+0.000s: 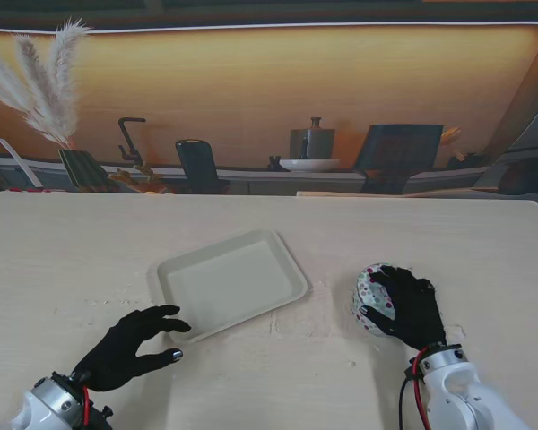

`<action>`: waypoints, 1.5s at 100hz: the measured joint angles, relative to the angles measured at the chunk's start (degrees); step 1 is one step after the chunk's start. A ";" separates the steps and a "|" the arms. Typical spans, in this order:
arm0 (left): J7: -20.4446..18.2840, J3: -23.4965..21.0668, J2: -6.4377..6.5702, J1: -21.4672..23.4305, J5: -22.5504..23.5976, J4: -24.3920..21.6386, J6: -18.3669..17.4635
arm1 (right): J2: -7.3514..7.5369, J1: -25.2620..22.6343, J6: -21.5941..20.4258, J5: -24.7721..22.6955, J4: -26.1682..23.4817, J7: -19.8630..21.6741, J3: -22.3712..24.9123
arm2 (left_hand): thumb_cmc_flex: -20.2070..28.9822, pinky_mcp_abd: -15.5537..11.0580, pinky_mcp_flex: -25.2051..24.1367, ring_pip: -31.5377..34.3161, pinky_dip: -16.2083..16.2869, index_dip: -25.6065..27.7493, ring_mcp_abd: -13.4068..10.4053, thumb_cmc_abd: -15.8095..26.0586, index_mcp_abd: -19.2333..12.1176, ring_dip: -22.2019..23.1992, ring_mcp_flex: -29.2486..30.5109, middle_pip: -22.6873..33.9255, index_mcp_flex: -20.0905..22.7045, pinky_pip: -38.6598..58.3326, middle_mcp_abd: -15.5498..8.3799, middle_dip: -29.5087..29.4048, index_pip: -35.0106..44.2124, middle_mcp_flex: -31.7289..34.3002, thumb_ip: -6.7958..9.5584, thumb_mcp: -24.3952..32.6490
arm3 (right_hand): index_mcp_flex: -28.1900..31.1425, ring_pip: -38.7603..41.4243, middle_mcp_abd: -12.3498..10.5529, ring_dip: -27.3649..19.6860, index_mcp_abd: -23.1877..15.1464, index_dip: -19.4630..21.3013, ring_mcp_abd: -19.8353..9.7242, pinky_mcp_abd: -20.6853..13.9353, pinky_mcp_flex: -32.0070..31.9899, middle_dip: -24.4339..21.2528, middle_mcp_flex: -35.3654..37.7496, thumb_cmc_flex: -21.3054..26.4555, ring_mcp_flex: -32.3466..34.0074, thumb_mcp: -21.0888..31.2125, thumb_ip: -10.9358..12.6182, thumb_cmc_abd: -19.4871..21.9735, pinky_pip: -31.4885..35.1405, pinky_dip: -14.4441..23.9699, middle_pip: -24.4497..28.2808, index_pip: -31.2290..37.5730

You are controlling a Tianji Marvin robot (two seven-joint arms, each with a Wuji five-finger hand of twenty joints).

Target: Pour cookies into a cookie box

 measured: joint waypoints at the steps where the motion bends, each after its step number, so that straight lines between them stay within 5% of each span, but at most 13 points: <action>1: 0.01 0.00 0.00 0.01 0.00 -0.01 0.00 | -0.01 0.03 0.00 0.03 0.05 -0.04 -0.04 | 0.00 0.00 0.00 0.00 0.00 0.00 0.00 0.00 0.00 0.00 0.00 0.00 0.00 0.00 0.00 0.00 0.00 0.00 0.00 0.00 | -0.02 0.00 0.00 0.00 -0.01 -0.01 -0.01 0.01 0.00 -0.02 0.00 -0.01 -0.05 0.00 0.00 0.00 -0.01 0.01 -0.01 0.00; 62: 0.02 -0.08 -0.01 0.16 -0.16 -0.19 -0.02 | 0.27 -0.16 0.21 -0.81 -0.14 -0.21 -0.78 | 0.00 0.01 0.00 0.00 0.00 0.00 0.01 0.02 0.00 0.00 0.01 0.00 0.00 0.00 0.01 0.00 -0.01 0.00 0.00 -0.59 | -0.69 -1.10 -0.79 -0.10 1.57 -0.52 0.83 3.49 -0.39 0.62 0.00 0.73 -0.94 1.41 0.00 0.02 -2.91 0.13 1.00 -1.44; 106: 0.08 -0.22 -0.03 0.25 -0.13 -0.27 -0.02 | 0.17 -4.48 -0.01 -4.49 -3.39 -1.31 1.73 | 0.00 0.03 0.00 0.00 0.00 0.00 0.10 0.62 0.00 0.01 0.01 0.00 0.00 0.00 0.01 0.00 -0.01 0.01 0.00 -0.75 | 0.79 0.45 -1.41 0.35 1.50 -0.87 0.83 2.51 0.43 1.45 0.00 0.74 -0.25 1.90 0.00 0.03 -0.47 0.28 3.05 -0.75; 150: 0.70 -0.56 -0.17 0.42 -0.10 -0.33 -0.11 | -0.24 -6.34 -2.06 -3.37 -6.85 -1.97 3.05 | 0.00 0.05 0.01 0.00 0.00 0.00 0.48 0.62 0.01 0.01 0.02 0.00 0.00 0.00 0.02 0.00 -0.01 0.01 0.00 -1.01 | 1.82 0.45 -1.42 0.36 1.14 -0.10 0.83 1.64 0.52 1.71 0.00 0.72 -0.24 0.54 0.01 0.71 2.27 1.55 3.75 0.37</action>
